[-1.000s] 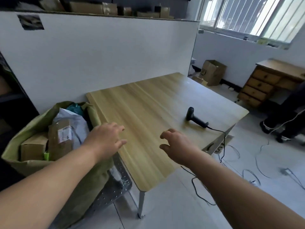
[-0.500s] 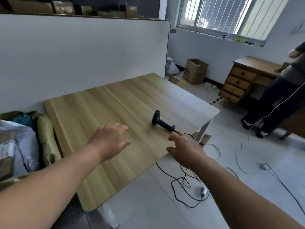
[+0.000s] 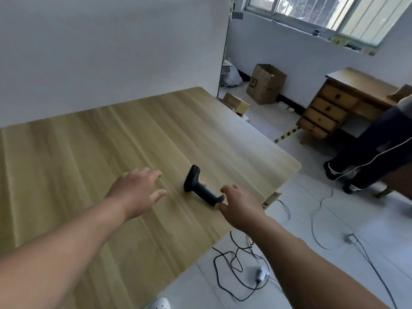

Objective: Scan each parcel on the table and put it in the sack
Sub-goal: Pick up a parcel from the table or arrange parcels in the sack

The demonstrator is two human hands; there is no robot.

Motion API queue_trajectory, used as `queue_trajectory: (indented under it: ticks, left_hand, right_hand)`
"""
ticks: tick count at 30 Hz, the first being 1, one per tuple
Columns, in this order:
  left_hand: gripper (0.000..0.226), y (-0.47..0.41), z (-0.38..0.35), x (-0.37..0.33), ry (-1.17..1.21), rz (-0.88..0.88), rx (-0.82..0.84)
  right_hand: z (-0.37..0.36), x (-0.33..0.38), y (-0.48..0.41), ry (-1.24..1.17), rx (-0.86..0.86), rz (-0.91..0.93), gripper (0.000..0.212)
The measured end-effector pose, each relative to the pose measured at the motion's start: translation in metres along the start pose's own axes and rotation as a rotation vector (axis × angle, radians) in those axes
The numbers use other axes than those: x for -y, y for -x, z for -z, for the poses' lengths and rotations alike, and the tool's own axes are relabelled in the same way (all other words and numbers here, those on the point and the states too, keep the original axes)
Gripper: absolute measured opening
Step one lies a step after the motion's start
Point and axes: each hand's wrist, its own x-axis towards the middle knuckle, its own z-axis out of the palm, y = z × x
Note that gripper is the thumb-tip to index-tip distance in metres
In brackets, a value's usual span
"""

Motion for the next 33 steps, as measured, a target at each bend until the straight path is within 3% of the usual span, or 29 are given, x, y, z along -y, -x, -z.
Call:
queue_trajectory:
  ticks: [6,15,21,27,33]
  left_hand:
    - [0.055,-0.037,-0.01,-0.006,-0.009,0.082,-0.021]
    - [0.054,-0.041,-0.04,-0.037,0.036,0.382,-0.008]
    - [0.055,-0.039,-0.044,-0.063,0.047,0.449,0.016]
    - [0.055,-0.045,-0.024,-0.081,0.021,0.418,-0.023]
    - [0.056,-0.067,0.009,-0.113,0.016,0.318,-0.087]
  right_hand:
    - [-0.019,-0.019,-0.073,0.011,0.098,0.019,0.044]
    - [-0.078,-0.044,-0.145,0.136,0.237,0.187,0.064]
    - [-0.083,-0.057,-0.153,0.069,0.226,0.255,0.044]
    - [-0.038,-0.106,-0.146,0.072,0.11,0.208,0.038]
    - [0.053,-0.158,-0.141,0.186,-0.11,0.187,0.037]
